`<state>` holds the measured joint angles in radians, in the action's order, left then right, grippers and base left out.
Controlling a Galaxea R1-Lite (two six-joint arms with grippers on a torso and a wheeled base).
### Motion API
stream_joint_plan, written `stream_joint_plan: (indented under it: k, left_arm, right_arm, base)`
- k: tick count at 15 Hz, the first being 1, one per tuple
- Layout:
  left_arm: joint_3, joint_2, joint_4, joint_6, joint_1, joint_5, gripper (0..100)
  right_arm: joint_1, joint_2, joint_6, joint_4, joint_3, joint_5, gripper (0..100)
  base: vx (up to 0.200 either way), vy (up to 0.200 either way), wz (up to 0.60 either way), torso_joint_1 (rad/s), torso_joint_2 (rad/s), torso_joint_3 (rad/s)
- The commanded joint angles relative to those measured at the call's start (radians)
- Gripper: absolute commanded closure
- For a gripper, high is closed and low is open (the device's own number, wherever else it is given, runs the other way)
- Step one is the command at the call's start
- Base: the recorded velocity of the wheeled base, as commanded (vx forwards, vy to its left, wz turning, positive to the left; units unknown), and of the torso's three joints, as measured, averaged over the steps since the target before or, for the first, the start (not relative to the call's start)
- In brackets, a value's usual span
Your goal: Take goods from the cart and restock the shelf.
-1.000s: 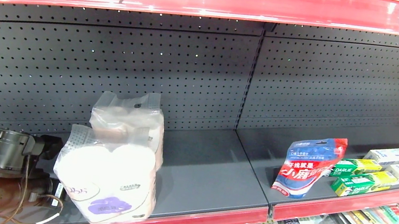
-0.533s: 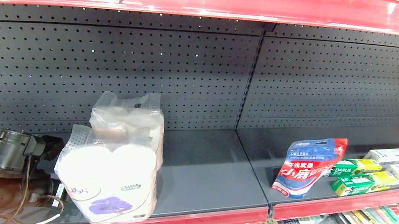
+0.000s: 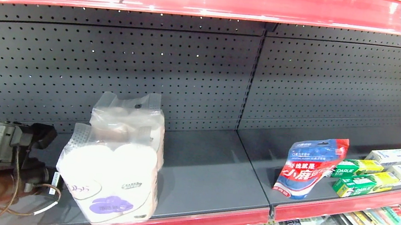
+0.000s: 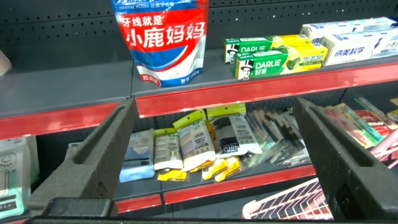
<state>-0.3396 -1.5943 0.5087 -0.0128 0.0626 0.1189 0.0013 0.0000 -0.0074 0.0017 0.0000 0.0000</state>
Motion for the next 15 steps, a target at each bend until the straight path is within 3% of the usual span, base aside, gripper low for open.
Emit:
stream_joint_plan:
  k: [1,3,5,6,9,12,13,15]
  left_arm:
    - [0.021,0.2,-0.004,-0.061,-0.041,-0.005,0]
    - [0.067,0.384,-0.076,-0.085,-0.044,-0.027,0]
    - [0.093,0.634,-0.262,-0.131,-0.047,-0.078,0]
    - [0.09,0.757,-0.361,-0.136,-0.052,-0.114,0]
    - [0.136,1.082,-0.472,-0.136,-0.047,-0.162,0]
    - [0.205,1.406,-0.549,-0.136,-0.047,-0.248,0]
    - [0.235,1.593,-0.647,-0.136,-0.053,-0.257,0]
    - [0.246,1.594,-0.658,-0.062,-0.058,-0.232,0]
  right_arm:
    - [0.0,0.002,0.0,0.0,0.0,0.0,0]
    - [0.0,0.002,0.0,0.0,0.0,0.0,0]
    - [0.002,0.002,0.0,0.0,0.0,0.0,0]
    - [0.002,0.002,0.0,0.0,0.0,0.0,0]
    - [0.0,0.002,0.0,0.0,0.0,0.0,0]
    - [0.0,0.002,0.0,0.0,0.0,0.0,0]
    - [0.0,0.002,0.0,0.0,-0.002,0.0,0]
    - [0.0,0.002,0.0,0.0,0.0,0.0,0]
  base:
    - [0.0,0.0,0.0,0.0,0.0,0.0]
    - [0.0,0.0,0.0,0.0,0.0,0.0]
    - [0.0,0.0,0.0,0.0,0.0,0.0]
    - [0.0,0.0,0.0,0.0,0.0,0.0]
    - [0.0,0.0,0.0,0.0,0.0,0.0]
    - [0.0,0.0,0.0,0.0,0.0,0.0]
    - [0.0,0.0,0.0,0.0,0.0,0.0]
    - [0.0,0.0,0.0,0.0,0.0,0.0]
